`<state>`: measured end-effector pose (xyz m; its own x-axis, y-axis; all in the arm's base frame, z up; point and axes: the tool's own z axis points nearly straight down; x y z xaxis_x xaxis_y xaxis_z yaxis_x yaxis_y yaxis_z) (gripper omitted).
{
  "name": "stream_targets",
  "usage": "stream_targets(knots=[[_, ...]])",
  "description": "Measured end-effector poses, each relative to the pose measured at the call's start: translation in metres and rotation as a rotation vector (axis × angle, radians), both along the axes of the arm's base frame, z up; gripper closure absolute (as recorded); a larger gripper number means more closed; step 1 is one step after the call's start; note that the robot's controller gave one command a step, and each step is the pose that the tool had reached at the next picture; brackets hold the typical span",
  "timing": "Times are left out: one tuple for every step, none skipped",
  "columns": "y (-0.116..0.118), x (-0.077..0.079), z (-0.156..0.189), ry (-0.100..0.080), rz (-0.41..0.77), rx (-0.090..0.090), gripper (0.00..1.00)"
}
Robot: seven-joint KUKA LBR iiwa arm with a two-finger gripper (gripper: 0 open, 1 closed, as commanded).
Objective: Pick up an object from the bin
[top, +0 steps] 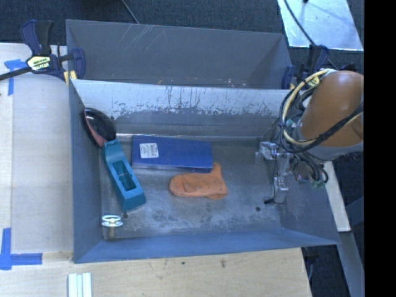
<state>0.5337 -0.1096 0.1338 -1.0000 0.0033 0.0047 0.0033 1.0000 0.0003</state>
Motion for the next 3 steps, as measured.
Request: stream_targets(knots=[[0.000,0.002,0.005,-0.008,0.003,-0.001,0.00],[0.043,0.013,-0.047,-0.010,-0.096,-0.001,0.00],[0.086,0.013,-0.013,-0.004,0.051,0.000,0.00]])
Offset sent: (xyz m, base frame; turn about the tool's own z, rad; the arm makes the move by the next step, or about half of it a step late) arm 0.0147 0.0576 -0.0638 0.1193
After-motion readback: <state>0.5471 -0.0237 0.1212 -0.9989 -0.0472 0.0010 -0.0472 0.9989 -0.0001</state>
